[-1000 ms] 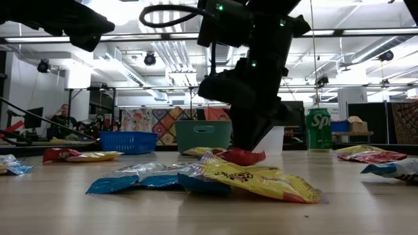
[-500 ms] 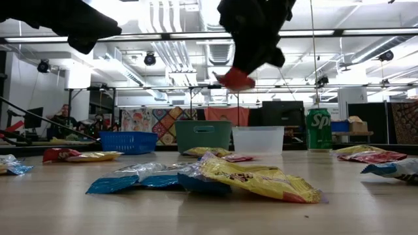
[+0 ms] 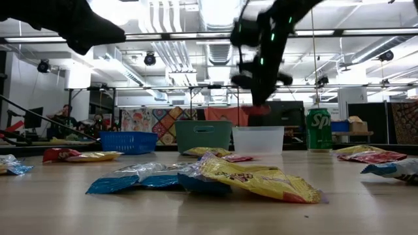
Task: Sort candy
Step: Put the red candy into the transparent bin
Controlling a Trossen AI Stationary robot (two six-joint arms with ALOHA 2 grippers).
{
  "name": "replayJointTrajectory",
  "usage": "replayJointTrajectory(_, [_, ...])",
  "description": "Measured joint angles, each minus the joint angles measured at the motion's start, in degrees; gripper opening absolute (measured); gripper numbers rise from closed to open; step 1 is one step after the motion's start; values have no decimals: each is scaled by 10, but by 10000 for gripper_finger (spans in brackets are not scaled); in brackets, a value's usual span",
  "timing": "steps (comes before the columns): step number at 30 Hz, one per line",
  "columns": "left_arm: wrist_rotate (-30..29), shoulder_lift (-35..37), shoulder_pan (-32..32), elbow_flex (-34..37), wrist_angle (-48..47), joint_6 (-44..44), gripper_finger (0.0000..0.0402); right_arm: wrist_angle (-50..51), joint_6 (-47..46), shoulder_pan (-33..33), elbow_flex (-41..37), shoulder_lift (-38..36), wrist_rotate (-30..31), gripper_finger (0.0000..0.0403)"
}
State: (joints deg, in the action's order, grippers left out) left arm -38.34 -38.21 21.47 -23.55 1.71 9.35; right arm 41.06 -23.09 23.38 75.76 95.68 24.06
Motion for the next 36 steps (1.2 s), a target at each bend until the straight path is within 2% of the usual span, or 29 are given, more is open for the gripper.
replayJointTrajectory(4, [-2, -2, 0, 0, 0, 12, 75, -1, -9, 41, -1, 39, 0, 13])
replayJointTrajectory(8, [-2, -4, 0, 0, -1, 28, 75, -11, 1, 56, -1, 57, -10, 13])
replayJointTrajectory(14, [-2, -19, 0, 0, -6, 71, 75, -11, 16, 58, 0, 45, -22, 13])
replayJointTrajectory(20, [-1, -43, 1, 0, -6, 128, 75, -7, 73, 58, 0, 36, -90, 13])
replayJointTrajectory(31, [-1, -68, 1, 0, -3, 186, 75, -11, 55, 61, 0, 35, -93, 13])
replayJointTrajectory(36, [-1, -72, 1, 0, -1, 192, 75, -18, 88, 61, 0, 35, -91, 13])
